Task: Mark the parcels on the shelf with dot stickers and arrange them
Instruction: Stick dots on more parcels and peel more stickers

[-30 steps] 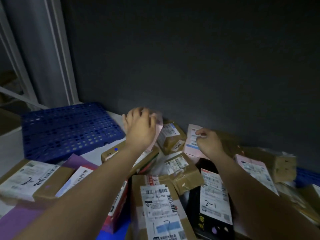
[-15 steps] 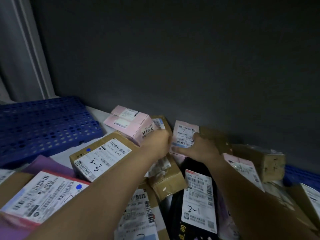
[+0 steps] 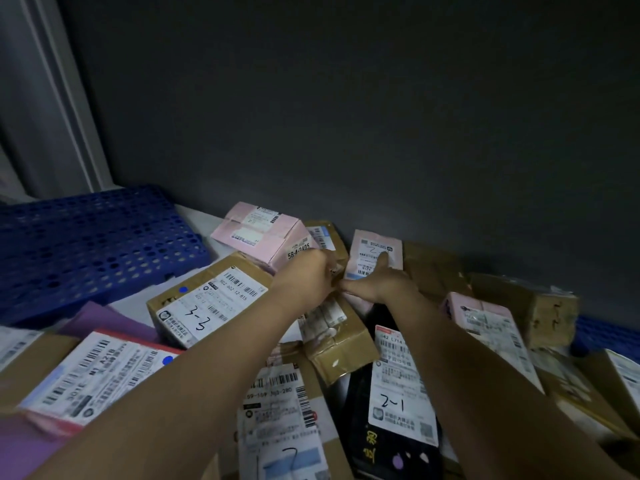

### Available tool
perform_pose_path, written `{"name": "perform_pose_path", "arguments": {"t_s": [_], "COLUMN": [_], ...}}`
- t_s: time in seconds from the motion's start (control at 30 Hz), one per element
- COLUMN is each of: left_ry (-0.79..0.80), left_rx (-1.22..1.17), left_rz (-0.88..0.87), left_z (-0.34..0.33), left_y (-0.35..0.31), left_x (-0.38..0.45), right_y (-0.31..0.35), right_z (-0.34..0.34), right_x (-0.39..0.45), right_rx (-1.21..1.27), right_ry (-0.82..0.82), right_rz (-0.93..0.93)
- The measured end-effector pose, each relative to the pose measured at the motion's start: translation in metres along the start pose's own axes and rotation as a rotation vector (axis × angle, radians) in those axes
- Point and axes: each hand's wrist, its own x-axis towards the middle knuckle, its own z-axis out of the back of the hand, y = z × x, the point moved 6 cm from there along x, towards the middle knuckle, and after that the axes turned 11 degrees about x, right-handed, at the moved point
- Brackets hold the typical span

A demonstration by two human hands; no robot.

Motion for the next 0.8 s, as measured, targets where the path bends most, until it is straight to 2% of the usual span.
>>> {"name": "perform_pose_path", "arguments": {"t_s": [0.17, 0.3, 0.4, 0.5, 0.6, 0.73, 0.8], "left_ry": [-0.087, -0.126, -0.132, -0.168, -0.164, -0.068, -0.109], "left_rx": [-0.076, -0.190, -0.291, -0.405, -0.595, -0.963, -1.046], "left_rz": [-0.038, -0.003, 0.030, 0.069, 0.098, 0.198, 0.204], "left_z": [0.015, 0.026, 0.037, 0.054, 0.076, 0.100, 0.111], "left_y": [0.001, 0.005, 0.003, 0.000, -0.005, -0.006, -0.001], "left_x": [-0.012, -0.021, -0.038, -0.060, -0.089, -0.136, -0.159], "right_y": [-0.005, -0.003, 0.004, 0.013, 0.021, 0.020, 0.018], "right_z": [0.019, 0.050, 0.070, 0.083, 0.086, 0.074, 0.068], "right_x": [-0.007, -0.030, -0.065, -0.111, -0.166, -0.236, -0.269], "right_rx": [0.396, 0.647, 0.653, 0.593, 0.564, 0.537, 0.496], "right_ry": [-0.121, -0.253, -0.349, -0.437, -0.408, -0.255, -0.187], "right_rz": [0.019, 0.029, 0.107, 0.281, 0.475, 0.638, 0.703]}}
